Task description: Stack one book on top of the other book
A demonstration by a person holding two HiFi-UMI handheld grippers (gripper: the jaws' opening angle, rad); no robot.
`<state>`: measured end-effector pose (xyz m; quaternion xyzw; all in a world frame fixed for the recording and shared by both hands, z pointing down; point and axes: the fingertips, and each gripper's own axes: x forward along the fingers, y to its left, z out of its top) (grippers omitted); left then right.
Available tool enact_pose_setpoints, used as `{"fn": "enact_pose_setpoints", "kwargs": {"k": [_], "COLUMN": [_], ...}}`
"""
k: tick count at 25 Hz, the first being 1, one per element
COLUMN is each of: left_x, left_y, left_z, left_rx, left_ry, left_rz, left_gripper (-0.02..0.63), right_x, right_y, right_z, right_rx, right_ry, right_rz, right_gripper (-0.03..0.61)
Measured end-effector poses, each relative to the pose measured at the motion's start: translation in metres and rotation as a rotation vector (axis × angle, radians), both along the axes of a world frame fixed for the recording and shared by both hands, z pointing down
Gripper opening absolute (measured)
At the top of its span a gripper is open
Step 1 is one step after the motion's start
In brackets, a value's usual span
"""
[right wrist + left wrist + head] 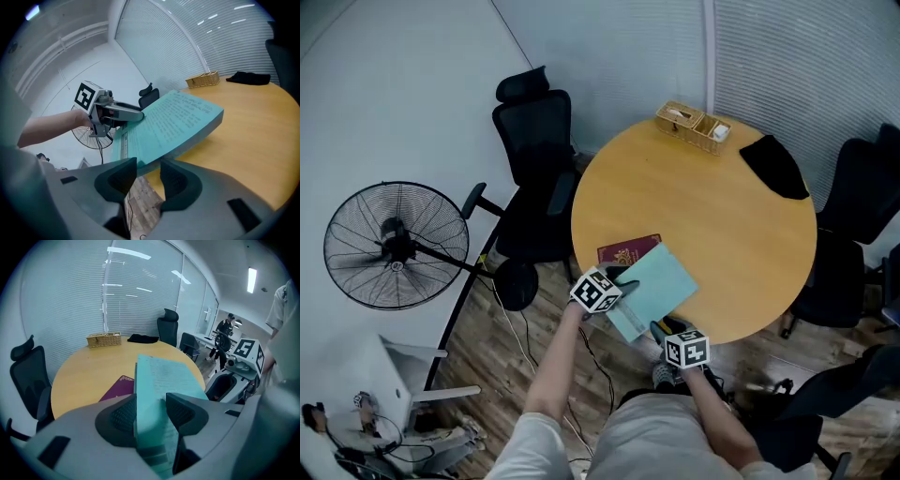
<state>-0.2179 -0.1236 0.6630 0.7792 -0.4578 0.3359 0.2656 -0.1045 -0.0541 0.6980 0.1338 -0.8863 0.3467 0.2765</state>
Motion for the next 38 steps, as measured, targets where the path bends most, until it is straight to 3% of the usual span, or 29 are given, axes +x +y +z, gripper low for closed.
{"fn": "enact_pose_setpoints", "kwargs": {"k": [6,13,25,33,38], "left_x": [-0.027,-0.056,-0.090,-0.097,-0.086], "left_y": [-0.031,-0.048,-0.076,-0.093,-0.092], "left_z": [-0.001,0.007,0.031,0.036,0.046], "left_rx": [-0.003,-0.009,-0.009,-0.032,-0.043], "left_ry": [0.025,0.069,0.144,0.216,0.253], "left_rz": [0.014,0.084,0.337,0.400,0.410], "left_gripper": [0.210,0.209,0.209,0.209,0.209], "right_x": [-0.026,-0.061,-0.121,-0.134,-0.125], "right_y": [-0.026,-0.029,-0.029,-0.039,-0.037], "right_z": [-0.005,-0.001,0.017,0.011,0.016], "right_rx": [-0.005,0.014,0.033,0.069,0.058], "right_ry": [0.021,0.046,0.115,0.110,0.145], "right_rz": [-0.080,-0.100,0.186,0.308,0.329], "right_gripper": [0.163,0.156,0.158,0.158,0.158]}}
